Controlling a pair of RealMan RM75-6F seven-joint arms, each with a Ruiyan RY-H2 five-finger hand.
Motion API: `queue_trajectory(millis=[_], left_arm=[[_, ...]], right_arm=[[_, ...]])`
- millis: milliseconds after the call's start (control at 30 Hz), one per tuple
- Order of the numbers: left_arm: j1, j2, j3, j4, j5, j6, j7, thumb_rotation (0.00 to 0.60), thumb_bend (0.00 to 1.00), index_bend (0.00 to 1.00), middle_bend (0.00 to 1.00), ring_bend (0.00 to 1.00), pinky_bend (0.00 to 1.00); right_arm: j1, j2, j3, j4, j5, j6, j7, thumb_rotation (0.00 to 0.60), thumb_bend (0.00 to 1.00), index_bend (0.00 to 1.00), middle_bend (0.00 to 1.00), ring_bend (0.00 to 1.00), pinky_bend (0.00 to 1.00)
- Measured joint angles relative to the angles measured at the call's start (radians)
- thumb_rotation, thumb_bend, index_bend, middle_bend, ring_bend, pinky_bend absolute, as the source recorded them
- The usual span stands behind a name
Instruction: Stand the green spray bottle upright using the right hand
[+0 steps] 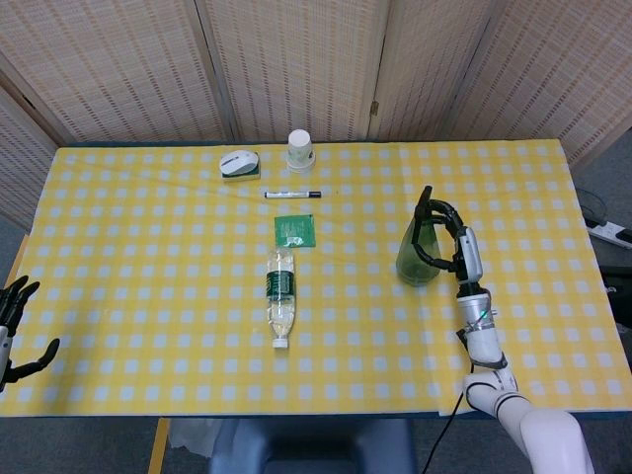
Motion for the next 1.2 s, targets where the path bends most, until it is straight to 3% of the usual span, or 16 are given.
queue_trajectory(millis=[200, 367, 633, 933, 1033, 1200], left_arm=[[0.0, 0.001, 0.002, -0.005, 0.002, 0.0, 0.01, 0.537, 0.42, 0.0, 0.0, 0.0, 0.0], [0.001, 0.001, 0.002, -0.008, 0.002, 0.001, 0.013, 0.539, 0.42, 0.0, 0.0, 0.0, 0.0], [0.002, -0.007, 0.0, -0.002, 0.008, 0.013, 0.02, 0.538, 0.42, 0.0, 0.0, 0.0, 0.0], [0.003, -0.007, 0.002, -0.005, 0.011, 0.016, 0.03, 0.538, 0.42, 0.0, 0.0, 0.0, 0.0], [0.004, -0.01, 0.002, -0.007, 0.014, 0.023, 0.042, 0.535, 0.42, 0.0, 0.0, 0.0, 0.0], [0.008, -0.023, -0.004, -0.007, 0.015, 0.043, 0.091, 0.535, 0.42, 0.0, 0.0, 0.0, 0.0]], right_arm=[[-0.041, 0.038, -0.016, -0.054, -0.009, 0.021, -0.012, 0.6, 0.32, 0.13, 0.2, 0.33, 0.14], [-0.067, 0.071, -0.034, -0.096, -0.025, 0.041, -0.023, 0.6, 0.32, 0.01, 0.08, 0.2, 0.07], [-0.103, 0.142, -0.062, -0.181, -0.056, 0.085, -0.061, 0.59, 0.32, 0.0, 0.04, 0.15, 0.01], [-0.192, 0.274, -0.096, -0.348, -0.082, 0.165, -0.113, 0.591, 0.33, 0.0, 0.03, 0.12, 0.0], [-0.216, 0.312, -0.116, -0.373, -0.101, 0.194, -0.19, 0.599, 0.32, 0.0, 0.04, 0.08, 0.0], [-0.264, 0.377, -0.151, -0.41, -0.121, 0.23, -0.491, 0.6, 0.32, 0.0, 0.06, 0.02, 0.0]])
